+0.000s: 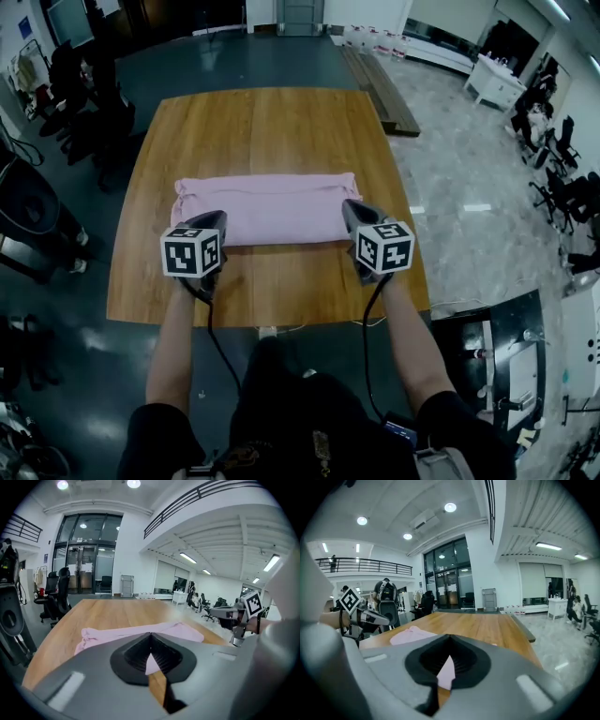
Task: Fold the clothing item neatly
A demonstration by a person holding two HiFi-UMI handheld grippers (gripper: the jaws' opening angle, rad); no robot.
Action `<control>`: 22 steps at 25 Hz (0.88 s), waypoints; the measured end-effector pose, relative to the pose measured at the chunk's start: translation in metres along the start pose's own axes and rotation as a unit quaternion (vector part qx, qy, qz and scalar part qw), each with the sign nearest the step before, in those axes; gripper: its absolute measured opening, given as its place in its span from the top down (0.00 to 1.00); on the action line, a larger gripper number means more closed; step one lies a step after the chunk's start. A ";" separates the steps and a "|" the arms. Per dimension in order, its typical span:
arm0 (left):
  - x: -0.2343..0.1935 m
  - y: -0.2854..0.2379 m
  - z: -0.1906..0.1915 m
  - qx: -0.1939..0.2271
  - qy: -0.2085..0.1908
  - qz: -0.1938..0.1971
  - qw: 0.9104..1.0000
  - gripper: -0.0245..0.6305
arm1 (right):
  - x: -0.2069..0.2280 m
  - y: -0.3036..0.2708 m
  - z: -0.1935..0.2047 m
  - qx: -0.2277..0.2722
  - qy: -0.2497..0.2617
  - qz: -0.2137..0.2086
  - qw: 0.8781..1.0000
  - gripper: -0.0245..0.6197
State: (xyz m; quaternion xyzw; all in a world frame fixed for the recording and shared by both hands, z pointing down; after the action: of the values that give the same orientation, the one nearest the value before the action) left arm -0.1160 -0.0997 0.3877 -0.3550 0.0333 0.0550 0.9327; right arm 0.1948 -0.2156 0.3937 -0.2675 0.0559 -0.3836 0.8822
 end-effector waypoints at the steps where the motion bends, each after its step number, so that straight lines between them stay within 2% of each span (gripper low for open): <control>1: 0.017 0.008 0.005 0.008 0.001 0.004 1.000 0.95 | -0.011 0.010 0.005 0.005 0.008 -0.011 1.000 0.96; 6: 0.084 0.056 0.027 0.027 -0.006 0.012 1.000 0.95 | -0.062 0.054 0.020 0.030 0.001 -0.073 0.997 0.96; 12: 0.127 0.115 0.045 0.043 -0.033 0.036 0.998 0.95 | -0.123 0.105 0.017 0.067 -0.017 -0.136 0.988 0.96; 17: 0.133 0.159 0.060 0.066 -0.048 0.049 0.995 0.95 | -0.175 0.141 0.019 0.103 -0.027 -0.151 0.983 0.96; 22: 0.123 0.204 0.081 0.077 -0.067 0.074 0.992 0.95 | -0.240 0.166 0.025 0.120 -0.026 -0.140 0.982 0.96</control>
State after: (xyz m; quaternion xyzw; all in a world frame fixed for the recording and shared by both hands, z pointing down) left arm -0.0176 0.1155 0.3017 -0.2746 0.0012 0.1449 0.9506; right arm 0.1419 0.0579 0.3042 -0.1748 -0.0512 -0.5006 0.8463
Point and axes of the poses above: the fingertips, and each gripper's own axes: y backward along the fingers, x to its right, z out of its underside, the point moved 7 cm from there along y, backward along the fingers, and after that the axes turned 10 degrees about -x, right-handed, at the moved point
